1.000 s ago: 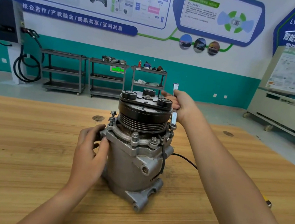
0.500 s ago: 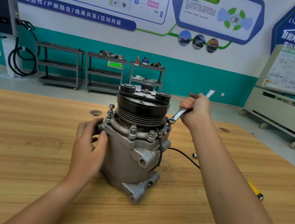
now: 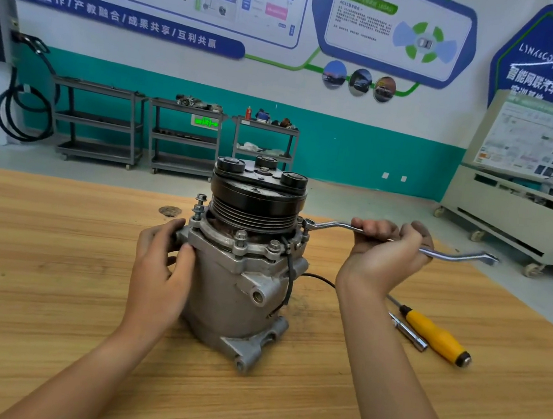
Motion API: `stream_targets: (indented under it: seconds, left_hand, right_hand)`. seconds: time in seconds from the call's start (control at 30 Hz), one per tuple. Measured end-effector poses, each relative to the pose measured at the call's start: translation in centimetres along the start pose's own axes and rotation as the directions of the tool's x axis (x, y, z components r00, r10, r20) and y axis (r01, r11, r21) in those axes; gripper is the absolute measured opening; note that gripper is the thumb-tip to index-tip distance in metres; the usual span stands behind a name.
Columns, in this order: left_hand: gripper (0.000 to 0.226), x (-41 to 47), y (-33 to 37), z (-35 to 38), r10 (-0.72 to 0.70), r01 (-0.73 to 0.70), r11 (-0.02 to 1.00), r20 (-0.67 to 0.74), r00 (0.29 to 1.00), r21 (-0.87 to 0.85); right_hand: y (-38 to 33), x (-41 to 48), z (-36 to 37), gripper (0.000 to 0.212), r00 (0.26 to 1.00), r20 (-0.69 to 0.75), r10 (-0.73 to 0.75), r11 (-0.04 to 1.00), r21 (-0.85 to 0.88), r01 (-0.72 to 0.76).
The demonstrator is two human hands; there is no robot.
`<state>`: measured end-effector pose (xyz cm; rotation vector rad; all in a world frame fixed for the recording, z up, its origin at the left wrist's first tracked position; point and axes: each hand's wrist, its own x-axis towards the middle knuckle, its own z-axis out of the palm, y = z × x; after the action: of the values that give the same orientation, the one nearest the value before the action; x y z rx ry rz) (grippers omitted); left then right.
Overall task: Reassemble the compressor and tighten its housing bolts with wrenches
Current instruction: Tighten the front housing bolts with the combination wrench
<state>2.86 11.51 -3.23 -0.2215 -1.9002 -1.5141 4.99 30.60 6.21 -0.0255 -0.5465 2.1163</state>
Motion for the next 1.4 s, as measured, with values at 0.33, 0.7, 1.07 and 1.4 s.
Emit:
stream_targets:
  seconds: [0.33, 0.7, 1.07, 1.4]
  left_hand:
    - [0.035, 0.0, 0.0, -0.1, -0.007, 0.007, 1.0, 0.01, 1.0, 0.008]
    - [0.035, 0.1, 0.2, -0.2, -0.008, 0.008, 1.0, 0.013, 1.0, 0.015]
    - [0.035, 0.0, 0.0, 0.0, -0.01, 0.01, 0.999, 0.018, 1.0, 0.031]
    - [0.033, 0.1, 0.1, 0.0, 0.018, -0.018, 1.0, 0.004, 1.0, 0.02]
  right_hand:
    - [1.2, -3.4, -2.0, 0.027, 0.777, 0.412, -0.475, 0.8, -0.165, 0.577]
    - [3.4, -5.5, -2.0, 0.011, 0.214, 0.868, -0.447, 0.425, -0.004, 0.905]
    - [-4.6, -1.9, 5.0, 0.029, 0.87, 0.453, -0.196, 0.979, 0.035, 0.203]
    - [1.6, 7.0, 4.8, 0.051, 0.69, 0.172, 0.703, 0.71, -0.104, -0.697]
